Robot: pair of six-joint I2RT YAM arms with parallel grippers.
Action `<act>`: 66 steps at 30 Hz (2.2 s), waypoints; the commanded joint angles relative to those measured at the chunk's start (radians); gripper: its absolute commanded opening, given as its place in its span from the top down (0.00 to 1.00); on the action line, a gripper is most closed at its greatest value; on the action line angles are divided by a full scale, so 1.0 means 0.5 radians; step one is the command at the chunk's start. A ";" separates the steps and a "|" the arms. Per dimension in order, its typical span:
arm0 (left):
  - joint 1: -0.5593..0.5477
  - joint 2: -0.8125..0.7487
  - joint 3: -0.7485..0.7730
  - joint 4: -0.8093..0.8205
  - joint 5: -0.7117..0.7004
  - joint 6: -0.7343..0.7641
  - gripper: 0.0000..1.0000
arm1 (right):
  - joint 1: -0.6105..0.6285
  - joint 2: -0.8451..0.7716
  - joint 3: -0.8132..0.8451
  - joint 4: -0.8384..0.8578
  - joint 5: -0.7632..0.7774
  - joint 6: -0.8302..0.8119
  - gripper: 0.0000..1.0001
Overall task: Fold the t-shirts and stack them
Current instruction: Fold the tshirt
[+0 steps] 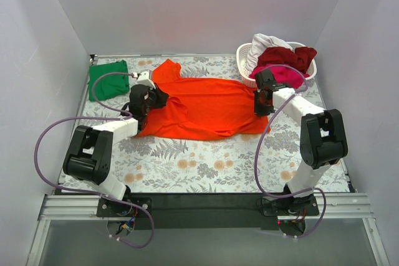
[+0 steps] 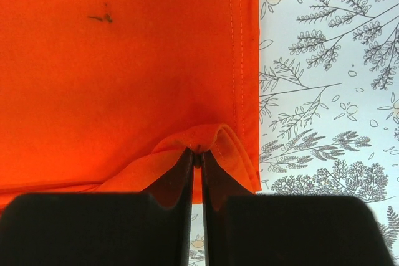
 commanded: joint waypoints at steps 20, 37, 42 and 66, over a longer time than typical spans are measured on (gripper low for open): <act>0.223 0.006 0.086 0.185 0.187 -0.042 1.00 | -0.079 0.117 0.278 -0.110 0.053 -0.099 0.99; 0.297 0.411 0.405 0.277 0.362 -0.049 1.00 | -0.079 0.308 0.385 -0.114 0.032 -0.112 0.99; 0.297 0.500 0.461 0.232 0.353 -0.039 1.00 | -0.079 0.323 0.413 -0.110 0.017 -0.106 0.99; 0.284 -0.527 -0.122 -0.888 -0.807 -0.385 0.64 | -0.079 -0.103 0.048 0.043 0.007 -0.121 0.43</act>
